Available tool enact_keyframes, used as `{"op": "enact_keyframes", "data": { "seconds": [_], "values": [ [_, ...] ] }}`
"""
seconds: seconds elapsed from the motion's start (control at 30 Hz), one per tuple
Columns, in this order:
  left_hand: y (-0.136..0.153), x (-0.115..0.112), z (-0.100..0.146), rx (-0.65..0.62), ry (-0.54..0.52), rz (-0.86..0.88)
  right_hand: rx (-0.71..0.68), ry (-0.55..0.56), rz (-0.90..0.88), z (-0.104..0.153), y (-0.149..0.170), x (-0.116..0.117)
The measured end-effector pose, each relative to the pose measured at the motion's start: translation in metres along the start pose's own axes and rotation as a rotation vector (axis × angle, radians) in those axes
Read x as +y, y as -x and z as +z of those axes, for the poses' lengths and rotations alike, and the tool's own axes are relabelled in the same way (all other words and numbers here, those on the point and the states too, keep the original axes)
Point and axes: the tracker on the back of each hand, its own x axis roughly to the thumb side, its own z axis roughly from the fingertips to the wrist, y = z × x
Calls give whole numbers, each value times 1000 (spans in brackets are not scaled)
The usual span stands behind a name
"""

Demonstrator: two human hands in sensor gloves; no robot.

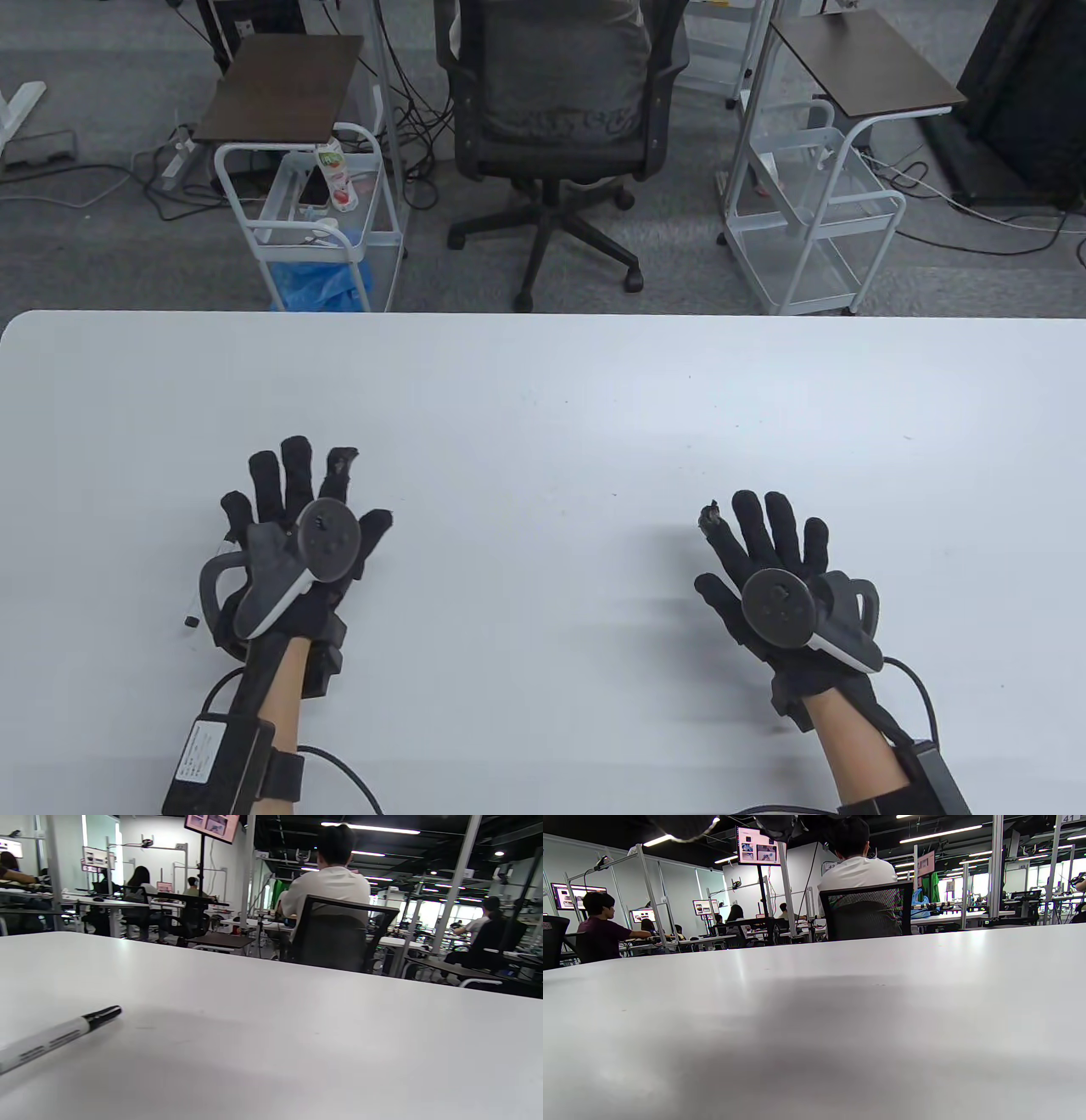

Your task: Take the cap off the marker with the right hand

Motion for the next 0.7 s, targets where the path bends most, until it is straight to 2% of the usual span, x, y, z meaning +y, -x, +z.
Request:
{"op": "enact_keyframes", "data": {
  "seconds": [0.17, 0.37, 0.57, 0.7],
  "values": [
    [48, 0, -20, 166, 38, 2, 0, 1, -9, -1, 1, 0],
    [99, -36, -34, 387, 126, -2, 0, -10, -24, -2, 2, 0],
    [129, -75, -37, 559, 217, 42, 0, -24, -34, -2, 2, 0],
    [134, -90, -39, 596, 244, 42, -3, -29, -32, -2, 1, 0]
  ]
}}
